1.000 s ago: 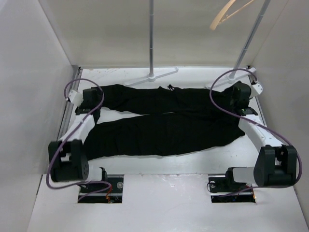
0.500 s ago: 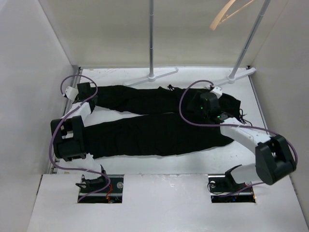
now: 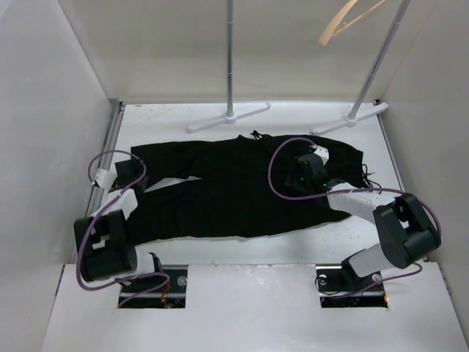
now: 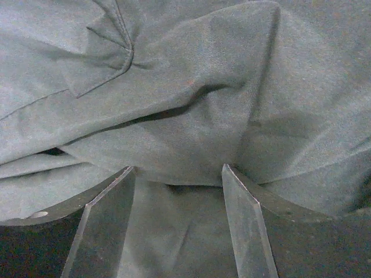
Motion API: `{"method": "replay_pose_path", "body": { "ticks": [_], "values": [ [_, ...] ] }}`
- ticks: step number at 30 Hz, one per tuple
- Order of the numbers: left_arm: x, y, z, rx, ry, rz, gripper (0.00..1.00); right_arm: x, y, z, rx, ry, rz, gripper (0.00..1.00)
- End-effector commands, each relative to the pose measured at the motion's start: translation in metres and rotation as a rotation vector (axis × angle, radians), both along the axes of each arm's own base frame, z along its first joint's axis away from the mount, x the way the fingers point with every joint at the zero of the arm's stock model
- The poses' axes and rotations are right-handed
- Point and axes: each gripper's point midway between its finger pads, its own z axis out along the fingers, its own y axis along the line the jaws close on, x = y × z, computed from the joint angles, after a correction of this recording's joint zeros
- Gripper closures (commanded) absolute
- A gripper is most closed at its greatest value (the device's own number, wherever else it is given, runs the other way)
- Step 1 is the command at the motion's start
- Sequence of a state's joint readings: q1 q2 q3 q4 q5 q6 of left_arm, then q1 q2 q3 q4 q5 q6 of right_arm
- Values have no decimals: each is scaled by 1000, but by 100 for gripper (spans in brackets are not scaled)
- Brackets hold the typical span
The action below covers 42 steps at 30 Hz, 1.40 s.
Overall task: Place the trousers on the hanger
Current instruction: Fold the trousers
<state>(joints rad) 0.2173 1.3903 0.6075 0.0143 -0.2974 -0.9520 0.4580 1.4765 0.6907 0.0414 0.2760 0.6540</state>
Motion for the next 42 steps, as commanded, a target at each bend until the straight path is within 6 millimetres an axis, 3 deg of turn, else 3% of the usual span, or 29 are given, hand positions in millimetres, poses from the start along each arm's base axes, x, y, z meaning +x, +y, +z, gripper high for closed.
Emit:
{"method": "replay_pose_path", "body": {
  "ticks": [1,4,6,9,13,15,18,24,26,32,35,42],
  "values": [
    [24,4,87,62,-269,1,36,9,5,20,37,-78,3,32],
    [29,10,148,156,-349,20,28,11,7,24,42,-88,8,32],
    [40,15,161,185,-346,17,28,9,6,24,40,-94,13,32],
    [77,18,149,141,-295,-24,28,7,6,23,44,-100,19,39],
    [132,14,100,39,-154,-153,33,6,8,27,58,-115,27,71],
    [149,15,81,-1,-105,-189,33,4,14,29,66,-118,45,79],
    [166,18,63,8,-42,-242,32,2,21,30,70,-121,67,78],
    [177,26,37,31,57,-285,33,-1,31,34,78,-136,92,75],
    [174,29,21,23,104,-279,40,-1,33,38,84,-148,94,75],
    [172,33,-10,5,172,-269,77,-2,35,51,98,-183,94,74],
    [177,35,-14,-3,193,-271,84,-2,33,57,104,-197,91,69],
    [199,56,0,91,201,-252,98,-3,30,67,106,-226,76,42]
  ]
}}
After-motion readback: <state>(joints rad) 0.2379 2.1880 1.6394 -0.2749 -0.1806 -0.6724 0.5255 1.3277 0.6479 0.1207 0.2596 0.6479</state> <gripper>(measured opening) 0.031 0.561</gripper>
